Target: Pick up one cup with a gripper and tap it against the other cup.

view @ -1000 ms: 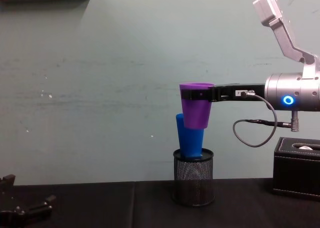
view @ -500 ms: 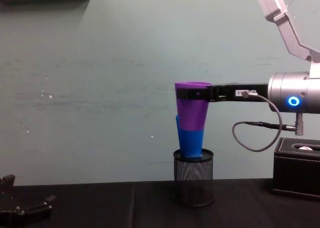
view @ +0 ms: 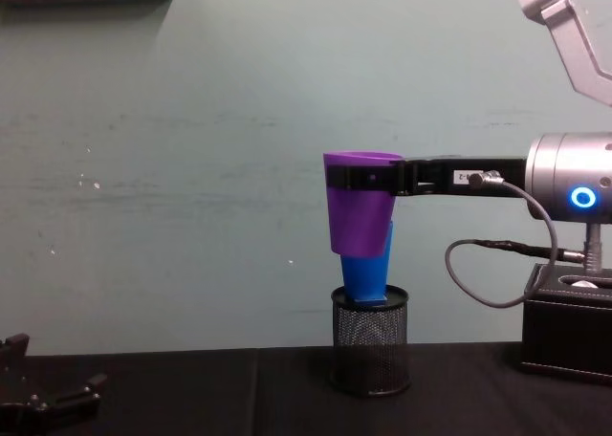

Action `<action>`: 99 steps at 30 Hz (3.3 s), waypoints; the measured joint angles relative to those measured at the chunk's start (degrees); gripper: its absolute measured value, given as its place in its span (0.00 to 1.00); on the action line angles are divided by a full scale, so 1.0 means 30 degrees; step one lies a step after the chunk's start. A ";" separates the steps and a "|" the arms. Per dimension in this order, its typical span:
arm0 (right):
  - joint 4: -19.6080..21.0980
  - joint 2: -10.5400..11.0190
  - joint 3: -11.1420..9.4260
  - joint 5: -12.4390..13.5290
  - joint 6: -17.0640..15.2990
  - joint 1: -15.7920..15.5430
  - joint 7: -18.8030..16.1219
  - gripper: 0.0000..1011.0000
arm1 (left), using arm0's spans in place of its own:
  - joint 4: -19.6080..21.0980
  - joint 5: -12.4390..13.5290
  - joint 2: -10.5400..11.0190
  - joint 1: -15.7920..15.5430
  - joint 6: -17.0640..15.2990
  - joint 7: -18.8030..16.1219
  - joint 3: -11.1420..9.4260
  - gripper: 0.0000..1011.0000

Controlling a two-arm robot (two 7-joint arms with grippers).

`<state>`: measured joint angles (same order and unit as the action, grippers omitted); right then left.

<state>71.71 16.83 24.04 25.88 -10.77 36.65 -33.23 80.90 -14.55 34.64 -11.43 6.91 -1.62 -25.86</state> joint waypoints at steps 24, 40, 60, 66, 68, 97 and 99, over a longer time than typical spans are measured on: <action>0.5214 0.1939 0.0636 -0.0473 -0.1065 -0.3112 0.3422 0.72 | -0.0001 0.0000 0.0000 0.0001 -0.0001 0.0000 0.0001 1.00; 0.5704 0.1781 0.0262 -0.0776 -0.1272 -0.4408 0.4412 0.72 | -0.0001 0.0000 0.0000 0.0000 -0.0001 0.0000 0.0000 1.00; 0.5448 0.1673 0.0127 -0.0765 -0.0970 -0.4589 0.4350 0.72 | -0.0001 0.0001 0.0001 0.0001 -0.0002 0.0000 0.0000 1.00; 0.5463 0.1680 0.0140 -0.0764 -0.0991 -0.4580 0.4347 0.72 | -0.0001 0.0001 0.0000 0.0000 -0.0002 0.0000 0.0000 1.00; 0.5468 0.1684 0.0144 -0.0764 -0.0999 -0.4576 0.4347 0.72 | -0.0001 0.0001 0.0000 0.0000 -0.0002 0.0000 0.0000 1.00; 0.5493 0.1695 0.0148 -0.0763 -0.1033 -0.4557 0.4347 0.72 | -0.0001 0.0001 0.0000 0.0001 -0.0002 0.0000 0.0000 1.00; 0.5491 0.1694 0.0149 -0.0763 -0.1033 -0.4557 0.4347 0.72 | -0.0001 0.0001 0.0000 0.0000 -0.0001 0.0000 0.0001 1.00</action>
<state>88.19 21.92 24.49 23.59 -13.87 22.98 -20.19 80.90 -14.55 34.64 -11.43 6.91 -1.62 -25.86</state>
